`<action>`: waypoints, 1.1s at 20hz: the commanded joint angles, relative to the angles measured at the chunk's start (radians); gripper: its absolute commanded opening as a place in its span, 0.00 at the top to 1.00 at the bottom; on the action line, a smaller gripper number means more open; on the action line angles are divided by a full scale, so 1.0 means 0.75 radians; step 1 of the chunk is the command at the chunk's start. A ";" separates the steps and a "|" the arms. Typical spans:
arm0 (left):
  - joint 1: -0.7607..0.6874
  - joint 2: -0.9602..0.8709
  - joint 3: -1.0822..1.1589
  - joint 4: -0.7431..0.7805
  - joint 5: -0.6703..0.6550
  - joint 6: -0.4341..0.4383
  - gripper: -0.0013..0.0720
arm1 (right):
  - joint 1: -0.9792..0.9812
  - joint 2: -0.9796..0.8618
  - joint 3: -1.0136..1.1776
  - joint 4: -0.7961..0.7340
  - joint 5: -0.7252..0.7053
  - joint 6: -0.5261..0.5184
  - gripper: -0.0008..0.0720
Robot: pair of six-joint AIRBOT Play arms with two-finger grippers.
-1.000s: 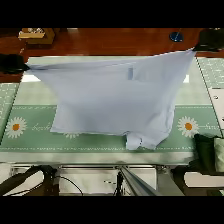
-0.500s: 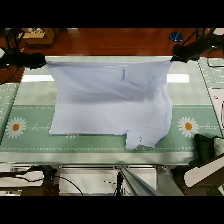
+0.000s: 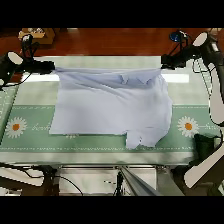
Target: Fold the shirts.
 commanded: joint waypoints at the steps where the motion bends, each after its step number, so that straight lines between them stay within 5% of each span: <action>1: 0.027 -0.001 0.063 0.111 -0.358 0.035 0.96 | -0.006 0.038 -0.001 -0.085 0.247 0.019 0.96; 5: 0.055 -0.010 0.087 0.154 -0.629 -0.063 0.96 | 0.006 0.047 -0.019 -0.193 0.498 0.032 0.96; 17: -0.032 -0.115 0.078 0.145 -0.605 -0.068 0.95 | 0.104 0.047 -0.331 -0.165 0.308 0.095 0.96; 18: -0.025 -0.114 0.082 0.145 -0.607 -0.068 0.86 | 0.101 0.047 -0.336 -0.180 0.315 0.095 0.96; 19: -0.018 -0.110 0.082 0.145 -0.611 -0.068 0.68 | 0.096 0.047 -0.336 -0.207 0.318 0.095 0.92; 20: -0.009 -0.106 0.091 0.145 -0.630 -0.068 0.61 | 0.095 0.050 -0.336 -0.210 0.322 0.095 0.77; 22: 0.019 -0.094 0.123 0.152 -0.725 -0.067 0.61 | 0.085 0.083 -0.335 -0.230 0.373 0.024 0.56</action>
